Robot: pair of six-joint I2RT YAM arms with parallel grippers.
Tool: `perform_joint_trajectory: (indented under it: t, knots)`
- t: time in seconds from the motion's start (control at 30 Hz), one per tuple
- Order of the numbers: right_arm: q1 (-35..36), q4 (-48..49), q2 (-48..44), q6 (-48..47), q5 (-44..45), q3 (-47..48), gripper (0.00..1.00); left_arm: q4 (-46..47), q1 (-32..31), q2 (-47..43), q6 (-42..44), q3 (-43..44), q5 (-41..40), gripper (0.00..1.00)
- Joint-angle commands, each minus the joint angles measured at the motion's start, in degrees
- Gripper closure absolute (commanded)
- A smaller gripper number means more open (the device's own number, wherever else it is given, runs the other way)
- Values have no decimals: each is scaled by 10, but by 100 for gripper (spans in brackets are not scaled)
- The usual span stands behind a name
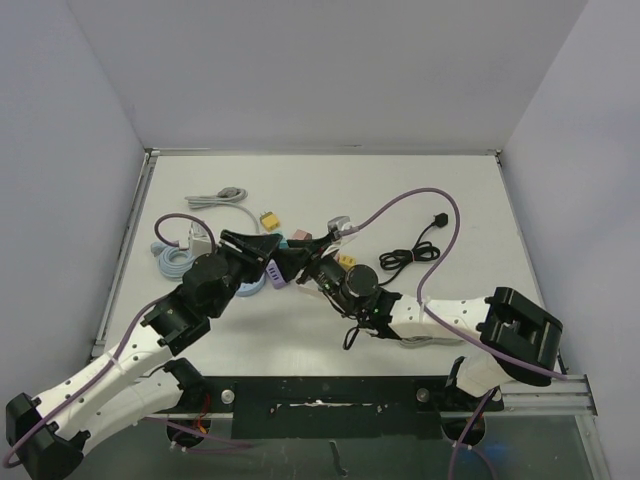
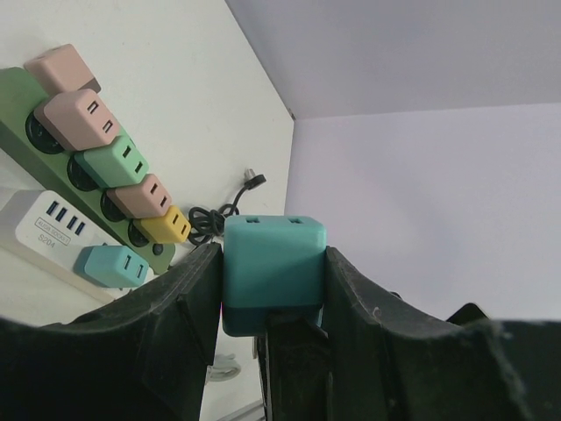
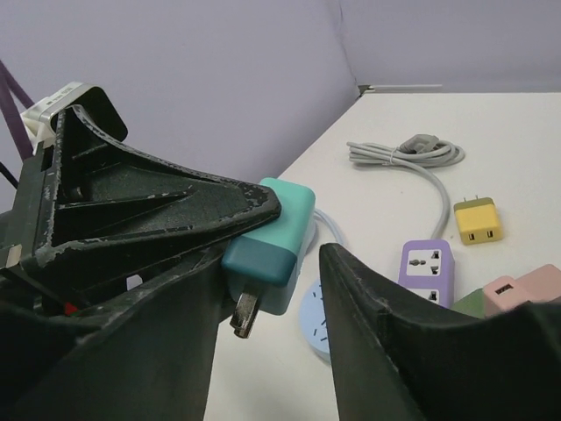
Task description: Insert the plug
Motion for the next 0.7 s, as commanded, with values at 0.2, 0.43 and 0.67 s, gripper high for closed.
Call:
perform_joint_trajectory:
  t: [0.2, 0.43, 0.67]
  knots:
    - [-41, -8, -29, 49, -56, 12, 76, 17, 8, -21, 81, 8, 30, 26]
    - [-144, -43, -114, 153, -331, -35, 75, -11, 51, -34, 351, 67, 187, 23]
    - [-210, -43, -196, 227, -521, -56, 75, -26, 68, -11, 480, 125, 453, 23]
